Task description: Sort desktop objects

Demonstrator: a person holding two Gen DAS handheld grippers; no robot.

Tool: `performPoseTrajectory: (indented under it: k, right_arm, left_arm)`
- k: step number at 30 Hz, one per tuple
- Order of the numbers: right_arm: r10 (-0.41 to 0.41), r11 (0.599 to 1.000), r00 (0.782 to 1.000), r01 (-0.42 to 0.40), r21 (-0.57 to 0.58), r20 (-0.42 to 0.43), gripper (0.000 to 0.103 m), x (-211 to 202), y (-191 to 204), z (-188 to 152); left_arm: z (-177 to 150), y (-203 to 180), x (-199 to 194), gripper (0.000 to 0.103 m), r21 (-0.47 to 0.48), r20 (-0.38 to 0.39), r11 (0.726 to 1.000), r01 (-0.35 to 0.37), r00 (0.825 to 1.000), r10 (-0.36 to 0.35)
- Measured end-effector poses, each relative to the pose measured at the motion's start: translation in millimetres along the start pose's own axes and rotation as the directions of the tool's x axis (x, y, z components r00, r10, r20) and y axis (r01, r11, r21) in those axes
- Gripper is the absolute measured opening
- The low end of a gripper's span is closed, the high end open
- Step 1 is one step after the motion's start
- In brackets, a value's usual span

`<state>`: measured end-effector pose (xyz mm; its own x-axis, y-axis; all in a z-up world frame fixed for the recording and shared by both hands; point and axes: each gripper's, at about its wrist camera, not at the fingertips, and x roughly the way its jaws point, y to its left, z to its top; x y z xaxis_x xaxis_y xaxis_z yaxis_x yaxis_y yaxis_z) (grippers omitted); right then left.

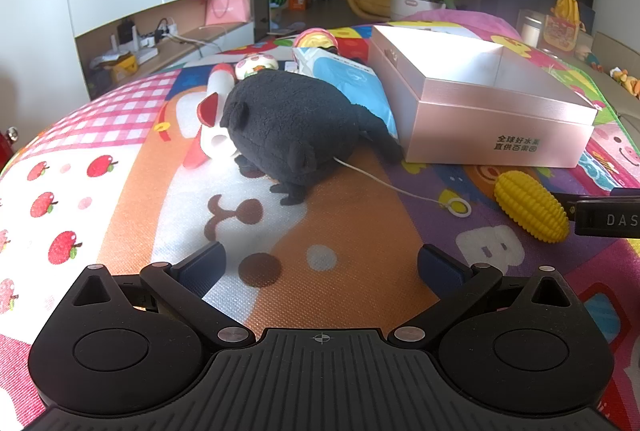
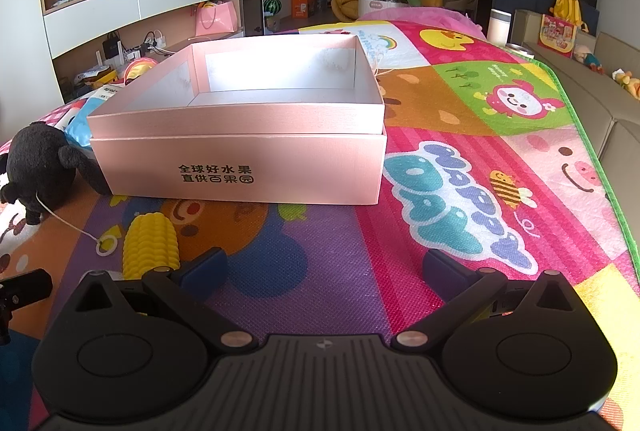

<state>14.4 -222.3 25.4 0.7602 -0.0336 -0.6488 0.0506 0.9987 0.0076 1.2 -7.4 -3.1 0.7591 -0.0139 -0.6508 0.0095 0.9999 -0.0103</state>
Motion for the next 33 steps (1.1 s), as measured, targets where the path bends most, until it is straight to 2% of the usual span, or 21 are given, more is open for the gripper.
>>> performPoseTrajectory:
  k: [5,15,23,33]
  right_arm:
    - [0.037,0.999,0.999,-0.037,-0.019,-0.025,0.103,-2.5,-3.0,0.4]
    - [0.022,1.0,0.997,-0.023,-0.015,-0.074,0.103,-31.3,-1.9,-17.8]
    - [-0.01,1.0,0.998,0.01,-0.007,-0.066,0.103,-37.0,2.7,-22.6]
    - [-0.005,1.0,0.999,0.005,-0.003,-0.053,0.103,-38.0,1.2,-24.3]
  left_arm:
    - [0.1,-0.1,0.1,0.103,0.002,-0.001,1.0,0.0,1.0,0.0]
    - [-0.1,-0.1,0.1,0.103,0.005,-0.001,1.0,0.005,1.0,-0.005]
    - [-0.1,-0.2,0.3,0.103,0.008,-0.001,1.0,0.007,1.0,-0.007]
    - [-1.3,-0.5,1.2,0.103,0.016,-0.009,1.0,0.003,1.0,-0.003]
